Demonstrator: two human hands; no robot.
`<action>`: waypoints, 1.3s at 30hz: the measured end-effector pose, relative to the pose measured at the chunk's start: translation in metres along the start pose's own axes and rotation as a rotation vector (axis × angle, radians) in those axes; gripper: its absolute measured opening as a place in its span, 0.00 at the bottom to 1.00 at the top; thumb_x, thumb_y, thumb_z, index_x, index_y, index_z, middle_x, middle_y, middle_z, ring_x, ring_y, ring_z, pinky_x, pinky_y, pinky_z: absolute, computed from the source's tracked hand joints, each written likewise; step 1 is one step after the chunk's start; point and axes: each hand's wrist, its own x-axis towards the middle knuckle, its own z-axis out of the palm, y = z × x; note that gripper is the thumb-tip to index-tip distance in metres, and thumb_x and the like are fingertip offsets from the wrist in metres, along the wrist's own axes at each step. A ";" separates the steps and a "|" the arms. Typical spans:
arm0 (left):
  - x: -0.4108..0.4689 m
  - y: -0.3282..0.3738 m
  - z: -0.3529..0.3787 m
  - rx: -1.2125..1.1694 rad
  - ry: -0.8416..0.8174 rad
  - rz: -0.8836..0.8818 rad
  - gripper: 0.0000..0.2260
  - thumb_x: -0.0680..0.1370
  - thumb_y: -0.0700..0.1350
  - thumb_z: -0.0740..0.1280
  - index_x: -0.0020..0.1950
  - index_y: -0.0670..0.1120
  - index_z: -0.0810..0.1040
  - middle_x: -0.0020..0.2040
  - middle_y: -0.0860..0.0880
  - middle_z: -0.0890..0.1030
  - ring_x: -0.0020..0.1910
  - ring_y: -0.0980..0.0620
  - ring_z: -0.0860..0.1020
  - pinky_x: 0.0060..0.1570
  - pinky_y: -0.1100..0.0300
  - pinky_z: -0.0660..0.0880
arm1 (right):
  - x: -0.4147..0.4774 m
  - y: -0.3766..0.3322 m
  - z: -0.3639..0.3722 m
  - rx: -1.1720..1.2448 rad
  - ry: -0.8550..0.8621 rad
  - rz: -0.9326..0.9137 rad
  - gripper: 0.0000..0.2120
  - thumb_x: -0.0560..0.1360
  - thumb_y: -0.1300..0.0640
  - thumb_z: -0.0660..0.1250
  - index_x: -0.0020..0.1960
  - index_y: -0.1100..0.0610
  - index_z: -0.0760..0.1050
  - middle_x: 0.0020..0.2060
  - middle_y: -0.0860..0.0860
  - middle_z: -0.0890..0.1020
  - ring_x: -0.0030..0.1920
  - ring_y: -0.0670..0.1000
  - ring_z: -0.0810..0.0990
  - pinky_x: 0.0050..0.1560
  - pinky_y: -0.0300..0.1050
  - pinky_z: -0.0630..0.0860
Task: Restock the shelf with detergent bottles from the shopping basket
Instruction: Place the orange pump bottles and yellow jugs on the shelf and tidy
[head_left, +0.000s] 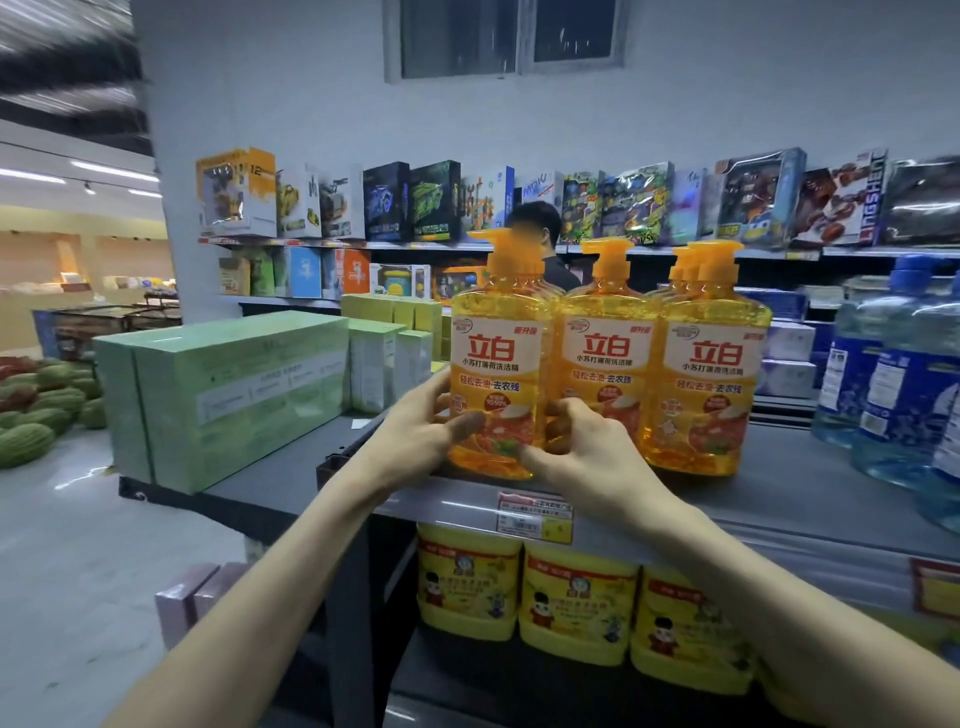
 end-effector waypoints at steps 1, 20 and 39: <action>0.001 -0.002 0.001 0.003 0.003 0.011 0.21 0.82 0.44 0.71 0.74 0.52 0.74 0.64 0.51 0.84 0.66 0.50 0.81 0.56 0.59 0.83 | 0.000 0.001 0.000 0.002 0.002 0.001 0.26 0.77 0.42 0.75 0.68 0.52 0.73 0.51 0.42 0.86 0.49 0.43 0.86 0.54 0.48 0.86; -0.015 0.030 0.009 0.440 0.098 -0.138 0.13 0.83 0.53 0.69 0.67 0.54 0.82 0.58 0.56 0.87 0.54 0.59 0.83 0.63 0.55 0.78 | -0.005 0.000 -0.016 -0.186 -0.072 -0.067 0.27 0.80 0.36 0.67 0.70 0.53 0.74 0.58 0.48 0.85 0.55 0.50 0.84 0.59 0.52 0.83; -0.018 0.092 0.163 0.860 0.166 -0.122 0.25 0.80 0.54 0.63 0.74 0.43 0.71 0.61 0.44 0.82 0.59 0.42 0.81 0.60 0.45 0.82 | -0.063 0.062 -0.157 -0.592 0.114 -0.007 0.16 0.81 0.40 0.65 0.54 0.53 0.75 0.49 0.52 0.82 0.48 0.57 0.81 0.48 0.53 0.80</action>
